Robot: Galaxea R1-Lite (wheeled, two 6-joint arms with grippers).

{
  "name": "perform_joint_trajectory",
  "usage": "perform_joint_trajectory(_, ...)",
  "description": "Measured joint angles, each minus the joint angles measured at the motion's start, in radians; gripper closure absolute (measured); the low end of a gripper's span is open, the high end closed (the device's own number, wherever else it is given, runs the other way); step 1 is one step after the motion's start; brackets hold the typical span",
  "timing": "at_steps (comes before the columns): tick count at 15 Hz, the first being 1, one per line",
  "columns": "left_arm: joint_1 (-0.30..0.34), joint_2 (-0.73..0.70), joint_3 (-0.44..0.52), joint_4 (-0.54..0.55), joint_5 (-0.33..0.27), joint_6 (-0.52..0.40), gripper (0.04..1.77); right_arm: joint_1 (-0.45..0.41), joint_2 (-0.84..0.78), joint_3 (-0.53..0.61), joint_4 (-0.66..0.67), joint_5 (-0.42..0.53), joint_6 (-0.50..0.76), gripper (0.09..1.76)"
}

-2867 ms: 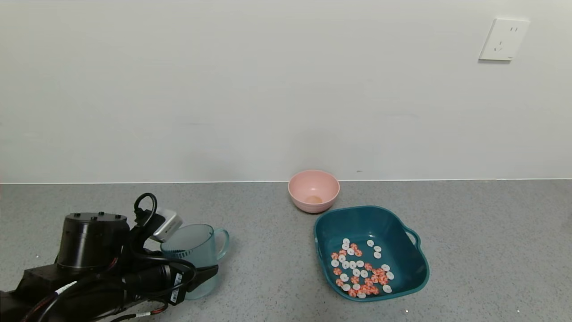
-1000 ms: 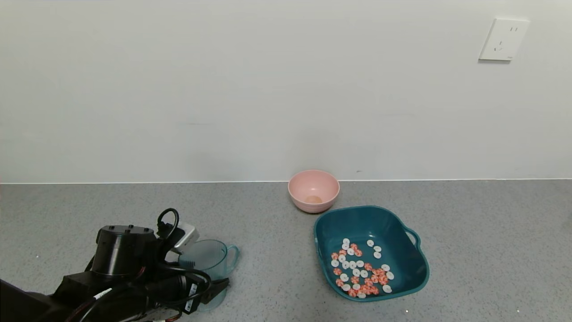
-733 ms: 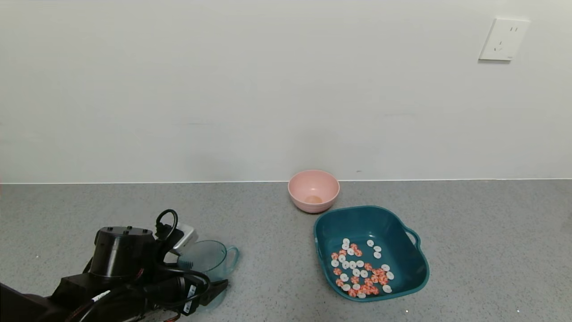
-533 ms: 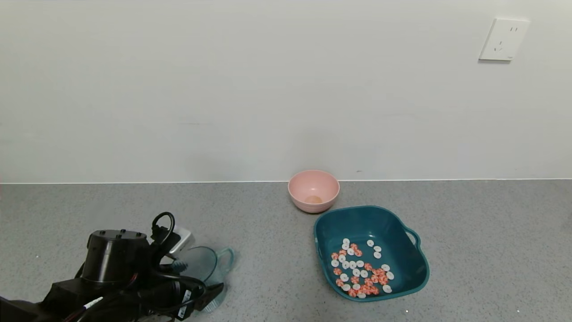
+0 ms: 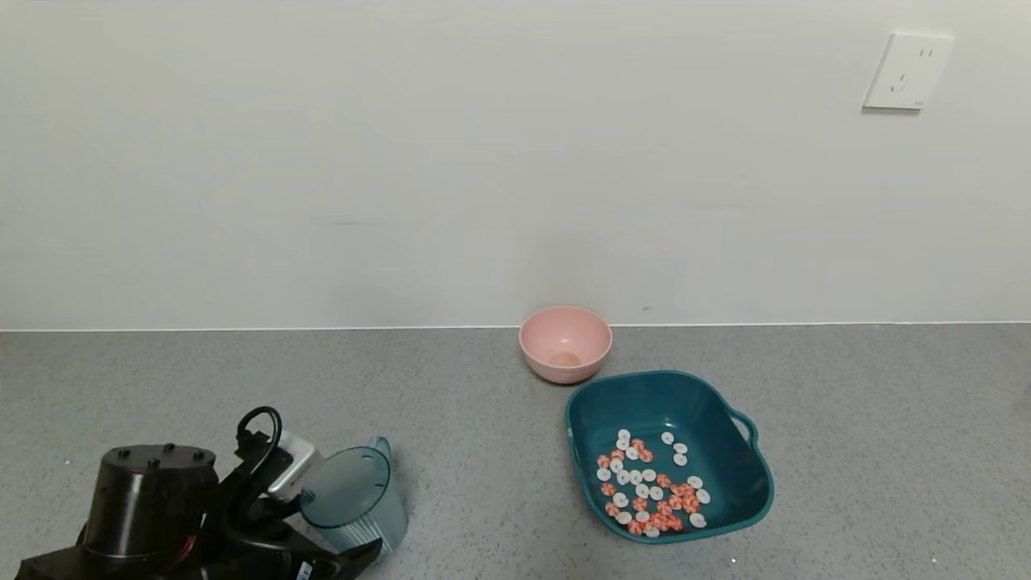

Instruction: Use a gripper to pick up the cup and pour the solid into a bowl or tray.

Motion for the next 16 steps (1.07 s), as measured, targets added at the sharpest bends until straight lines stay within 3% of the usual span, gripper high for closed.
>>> perform_joint_trajectory(7, 0.021, -0.197, 0.082, 0.011, 0.047, 0.000, 0.11, 0.000, 0.000, 0.000, 0.000, 0.000, 0.000, 0.14)
perform_joint_trajectory(16, 0.246, -0.590, 0.172, 0.000, 0.017, 0.000, 0.10, 0.000, 0.000, 0.000, 0.000, 0.000, 0.000, 0.14)
